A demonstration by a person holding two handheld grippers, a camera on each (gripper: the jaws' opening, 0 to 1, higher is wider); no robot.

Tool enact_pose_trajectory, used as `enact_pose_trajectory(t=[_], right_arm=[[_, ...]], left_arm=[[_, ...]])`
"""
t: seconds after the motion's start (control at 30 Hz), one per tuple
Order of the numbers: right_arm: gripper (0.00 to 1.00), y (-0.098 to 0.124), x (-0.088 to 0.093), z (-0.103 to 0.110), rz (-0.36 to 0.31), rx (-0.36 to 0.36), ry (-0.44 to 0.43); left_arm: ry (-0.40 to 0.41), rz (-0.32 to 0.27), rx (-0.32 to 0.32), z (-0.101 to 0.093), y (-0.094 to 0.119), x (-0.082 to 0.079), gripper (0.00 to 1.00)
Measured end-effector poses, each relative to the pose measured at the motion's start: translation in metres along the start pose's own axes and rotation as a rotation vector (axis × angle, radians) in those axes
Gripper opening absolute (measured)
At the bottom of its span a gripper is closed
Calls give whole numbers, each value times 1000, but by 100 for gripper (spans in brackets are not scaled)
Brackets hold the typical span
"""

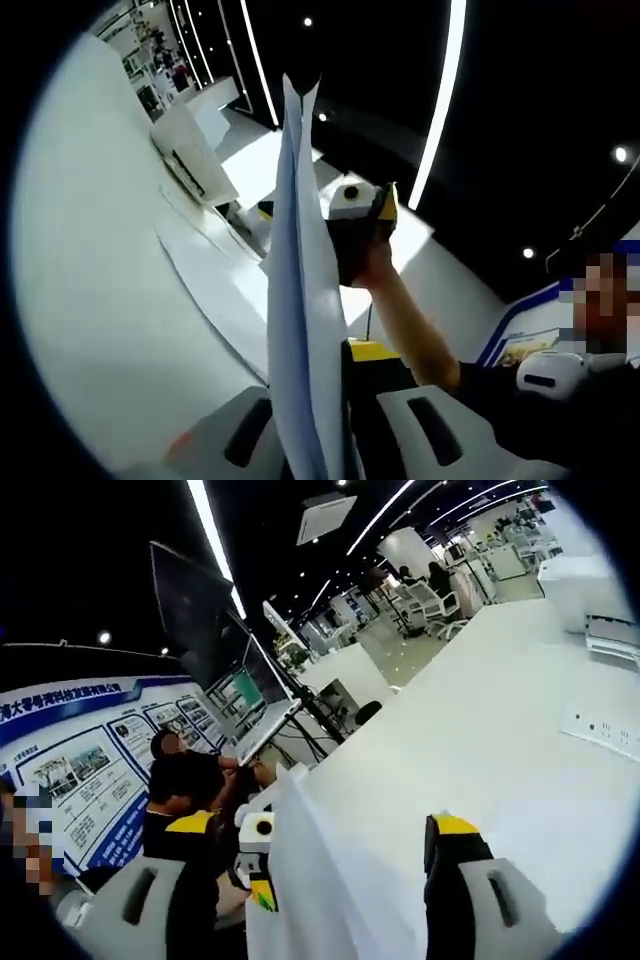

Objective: Organize the stack of printing papers by aligning and flattening the scattered papers on the table

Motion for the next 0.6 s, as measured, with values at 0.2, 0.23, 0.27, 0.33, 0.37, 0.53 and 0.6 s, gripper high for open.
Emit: enact_pose_trajectory(t=[0.2,0.23,0.27,0.33,0.37,0.53,0.6], right_arm=[[89,3,-2,-7,-24,21,9],[89,3,-2,-7,-28,22,11],[89,4,-4,-8,-42,21,22],[90,4,-6,-9,-58,24,19],[90,5,-8,-10,-67,25,13],[90,11,-20,-12,-132,42,19],[90,15,-25,-12,-162,42,17]], left_arm=[[2,0,0,1,1,-2,6],[3,0,0,2,2,-2,6],[2,0,-1,2,2,-3,6],[4,-1,-1,3,2,-3,6],[4,-1,-1,3,2,-3,6],[4,-1,0,3,3,-3,6],[4,-1,0,3,3,-3,6]])
Point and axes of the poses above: the point that each gripper's makers call its tool centre point, and the gripper's own axes: y roughly backward along the fingers, z roughly to its left, x roughly out of its underside, the point moved 3 cm from there along y, roughly backward along the fingers, and after that the axes turned 2 degrees about z, right-handed, at the moved point
